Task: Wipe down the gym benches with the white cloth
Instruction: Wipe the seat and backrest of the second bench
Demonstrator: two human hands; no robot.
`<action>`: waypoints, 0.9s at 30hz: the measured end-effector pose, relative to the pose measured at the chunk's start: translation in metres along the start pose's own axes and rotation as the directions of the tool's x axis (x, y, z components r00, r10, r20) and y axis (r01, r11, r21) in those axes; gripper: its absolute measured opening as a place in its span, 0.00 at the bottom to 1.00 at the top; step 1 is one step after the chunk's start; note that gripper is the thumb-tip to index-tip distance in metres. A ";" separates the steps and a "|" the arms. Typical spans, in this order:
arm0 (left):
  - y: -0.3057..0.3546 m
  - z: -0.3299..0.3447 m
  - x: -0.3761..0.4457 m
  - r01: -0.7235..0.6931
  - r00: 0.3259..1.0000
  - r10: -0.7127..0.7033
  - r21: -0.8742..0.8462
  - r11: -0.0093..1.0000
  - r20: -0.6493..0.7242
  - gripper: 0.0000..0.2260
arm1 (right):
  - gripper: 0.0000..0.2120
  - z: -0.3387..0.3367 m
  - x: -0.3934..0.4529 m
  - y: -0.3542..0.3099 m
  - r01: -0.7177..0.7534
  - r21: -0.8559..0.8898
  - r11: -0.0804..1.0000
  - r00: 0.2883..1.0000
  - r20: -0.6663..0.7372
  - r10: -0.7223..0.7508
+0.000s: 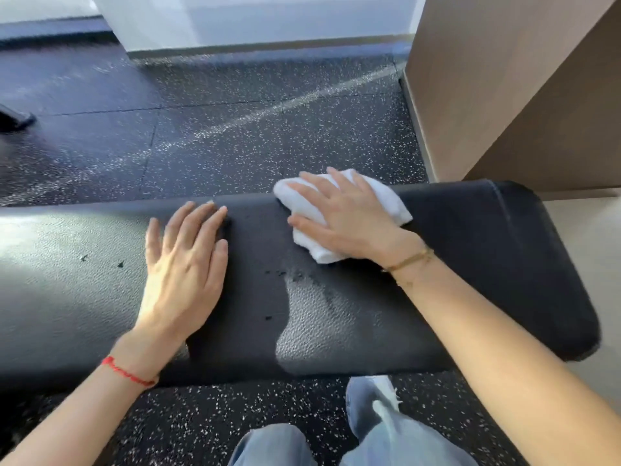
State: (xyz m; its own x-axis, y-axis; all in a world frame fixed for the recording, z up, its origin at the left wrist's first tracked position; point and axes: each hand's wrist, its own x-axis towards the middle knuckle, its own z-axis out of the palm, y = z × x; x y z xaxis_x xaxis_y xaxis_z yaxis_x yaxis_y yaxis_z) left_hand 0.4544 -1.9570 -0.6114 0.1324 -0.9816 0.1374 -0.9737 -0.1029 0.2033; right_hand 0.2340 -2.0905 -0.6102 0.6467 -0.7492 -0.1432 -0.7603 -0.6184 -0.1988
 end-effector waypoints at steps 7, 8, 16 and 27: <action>-0.056 -0.013 -0.043 0.000 0.992 -0.001 -0.007 1.000 -0.124 0.23 | 0.32 0.032 -0.064 -0.081 0.171 -0.071 0.983 0.981 -0.084 -0.177; -0.064 -0.015 -0.048 -0.010 0.991 0.010 0.002 1.000 -0.132 0.23 | 0.32 0.036 -0.080 -0.080 0.164 -0.049 0.985 0.982 -0.089 -0.168; -0.110 -0.019 -0.077 0.088 0.984 -0.086 0.006 0.996 -0.156 0.24 | 0.28 0.031 -0.066 -0.093 -0.262 0.029 0.965 0.950 -0.168 0.263; -0.119 -0.010 -0.077 0.129 0.969 -0.136 -0.044 0.991 -0.206 0.22 | 0.28 0.047 -0.059 -0.141 -0.145 0.000 0.989 0.972 -0.188 0.142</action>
State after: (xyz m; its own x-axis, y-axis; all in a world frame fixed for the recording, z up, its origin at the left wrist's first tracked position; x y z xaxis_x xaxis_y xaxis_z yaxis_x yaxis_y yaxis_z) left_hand 0.5624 -1.8680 -0.6368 0.2986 -0.9043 0.3050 -0.9393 -0.2219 0.2618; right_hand 0.3060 -1.9483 -0.6198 0.5093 -0.8605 0.0147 -0.8459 -0.5036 -0.1757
